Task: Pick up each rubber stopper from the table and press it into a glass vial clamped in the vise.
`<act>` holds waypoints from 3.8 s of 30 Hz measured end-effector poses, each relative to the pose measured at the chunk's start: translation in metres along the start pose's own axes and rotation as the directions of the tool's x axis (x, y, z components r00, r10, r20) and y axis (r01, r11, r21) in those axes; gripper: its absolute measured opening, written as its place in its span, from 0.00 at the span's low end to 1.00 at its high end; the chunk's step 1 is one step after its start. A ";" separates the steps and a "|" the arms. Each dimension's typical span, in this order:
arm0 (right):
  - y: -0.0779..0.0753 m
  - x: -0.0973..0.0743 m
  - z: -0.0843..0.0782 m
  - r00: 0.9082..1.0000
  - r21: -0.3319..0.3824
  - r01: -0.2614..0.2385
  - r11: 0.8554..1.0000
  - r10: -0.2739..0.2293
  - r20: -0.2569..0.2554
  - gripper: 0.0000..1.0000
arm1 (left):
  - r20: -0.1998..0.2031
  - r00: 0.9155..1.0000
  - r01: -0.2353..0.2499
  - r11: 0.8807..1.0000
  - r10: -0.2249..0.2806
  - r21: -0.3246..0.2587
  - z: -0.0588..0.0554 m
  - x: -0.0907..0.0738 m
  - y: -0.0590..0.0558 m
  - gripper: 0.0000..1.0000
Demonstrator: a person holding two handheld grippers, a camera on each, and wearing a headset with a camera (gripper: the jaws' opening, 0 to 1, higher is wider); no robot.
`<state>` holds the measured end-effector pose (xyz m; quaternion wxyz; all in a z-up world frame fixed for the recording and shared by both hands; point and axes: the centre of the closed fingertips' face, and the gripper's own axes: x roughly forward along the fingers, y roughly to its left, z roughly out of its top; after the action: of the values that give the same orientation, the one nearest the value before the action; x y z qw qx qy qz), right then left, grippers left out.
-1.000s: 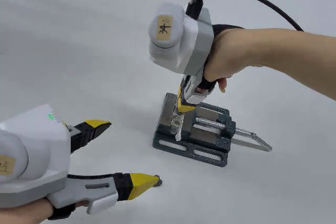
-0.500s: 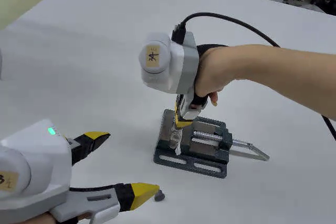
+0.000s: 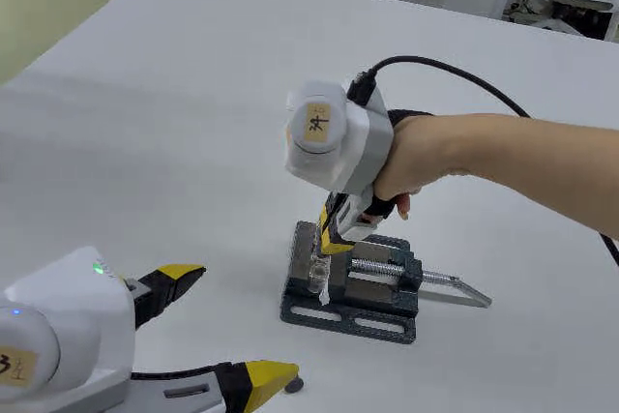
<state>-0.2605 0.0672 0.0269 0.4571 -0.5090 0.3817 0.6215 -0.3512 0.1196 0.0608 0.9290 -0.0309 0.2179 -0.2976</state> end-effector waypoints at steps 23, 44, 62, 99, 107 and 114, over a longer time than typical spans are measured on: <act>0.013 -0.012 0.003 0.976 0.101 0.024 0.995 -0.045 0.213 0.28 | -0.014 1.000 0.010 1.000 -0.009 0.012 -0.002 0.000 -0.003 0.79; 0.067 -0.010 0.008 0.945 0.095 0.009 0.995 -0.039 0.325 0.32 | -0.022 1.000 0.003 1.000 -0.003 0.026 -0.006 -0.009 -0.002 0.79; 0.105 0.044 0.019 0.945 0.035 -0.086 0.996 0.070 0.319 0.25 | -0.039 0.999 -0.014 1.000 0.015 0.020 -0.016 -0.020 -0.001 0.78; 0.114 0.064 0.022 0.929 0.182 -0.176 0.967 0.102 0.356 0.03 | -0.045 0.999 -0.009 1.000 0.009 0.005 -0.017 -0.016 -0.011 0.78; 0.110 0.048 0.018 0.888 0.382 -0.246 0.891 0.049 0.457 0.03 | -0.037 0.999 0.003 1.000 -0.002 0.025 -0.013 -0.015 -0.013 0.77; 0.101 0.013 0.019 0.793 0.511 -0.385 0.768 -0.008 0.609 0.03 | -0.024 0.999 0.025 0.999 -0.024 0.043 -0.007 -0.013 -0.018 0.75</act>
<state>-0.3637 0.0578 0.0186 0.6216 -0.0759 0.4557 0.6327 -0.3737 0.1126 0.0629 0.9230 -0.0097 0.2220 -0.3140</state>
